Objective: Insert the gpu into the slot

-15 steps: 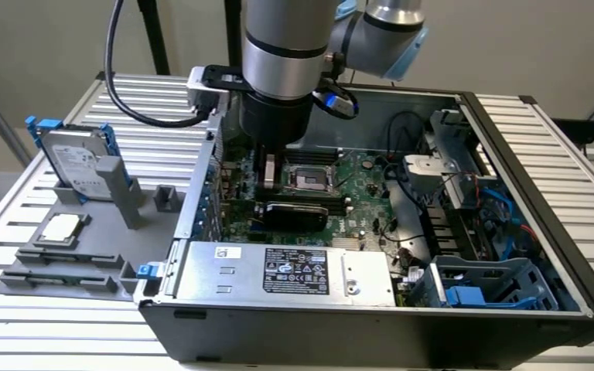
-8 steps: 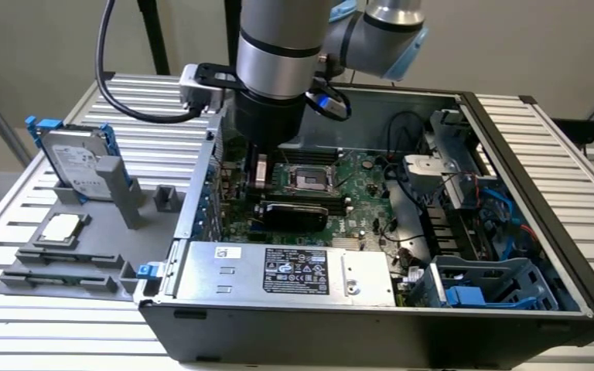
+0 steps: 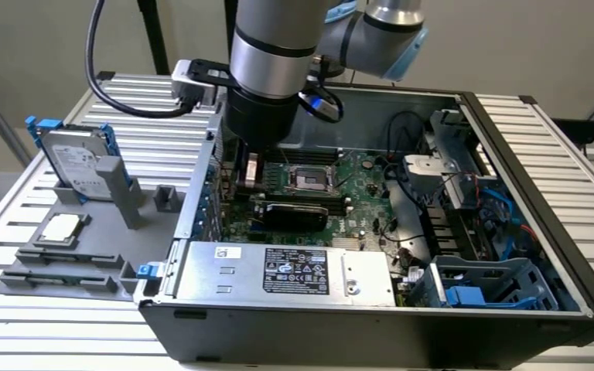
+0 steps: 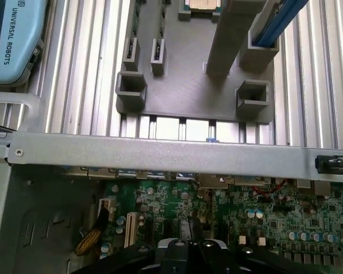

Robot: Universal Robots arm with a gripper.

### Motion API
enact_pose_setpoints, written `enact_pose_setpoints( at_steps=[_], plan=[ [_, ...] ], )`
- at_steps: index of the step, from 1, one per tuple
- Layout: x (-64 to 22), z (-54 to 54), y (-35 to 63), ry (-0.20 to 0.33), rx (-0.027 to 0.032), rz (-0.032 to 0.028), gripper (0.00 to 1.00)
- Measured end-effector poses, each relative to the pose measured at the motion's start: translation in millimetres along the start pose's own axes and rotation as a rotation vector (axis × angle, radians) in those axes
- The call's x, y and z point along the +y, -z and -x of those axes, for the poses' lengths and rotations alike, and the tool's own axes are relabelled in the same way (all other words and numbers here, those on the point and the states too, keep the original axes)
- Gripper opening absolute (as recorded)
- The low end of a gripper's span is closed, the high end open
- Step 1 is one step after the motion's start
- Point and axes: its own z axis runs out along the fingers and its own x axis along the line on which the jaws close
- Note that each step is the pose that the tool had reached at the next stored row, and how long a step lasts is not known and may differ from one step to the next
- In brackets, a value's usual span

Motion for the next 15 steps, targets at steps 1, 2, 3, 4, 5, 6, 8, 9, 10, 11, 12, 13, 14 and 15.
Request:
enact_pose_setpoints(
  at_steps=[1,2,3,4,5,6,8,9,10,11,12,13,14,15],
  plan=[
    [0.5,0.1,0.1,0.0,-0.0003,0.0062,0.11],
    [0.9,0.3,0.0,0.0,-0.0006,0.0097,0.11],
    [1.4,0.6,-0.1,0.0,-0.0008,0.0117,0.11],
    [1.7,0.9,-0.1,-0.002,-0.0011,0.0128,0.11],
    [1.9,1.0,-0.1,-0.005,-0.0017,0.0136,0.11],
    [2.0,1.0,-0.1,-0.011,-0.0027,0.0139,0.11],
    [2.3,1.1,-0.1,-0.024,-0.0053,0.0145,0.11],
    [2.5,1.2,-0.2,-0.03,-0.0067,0.0148,0.11],
    [2.9,1.2,-0.3,-0.037,-0.008,0.015,0.11],
    [3.3,1.2,-0.4,-0.042,-0.0092,0.0151,0.11],
    [3.8,1.2,-0.5,-0.046,-0.0104,0.0152,0.11],
    [4.7,1.3,-0.7,-0.049,-0.0119,0.0152,0.11],
    [5.7,1.3,-0.9,-0.052,-0.0133,0.0151,0.11],
    [6.6,1.5,-1.0,-0.054,-0.0141,0.0159,0.11]
  ],
)
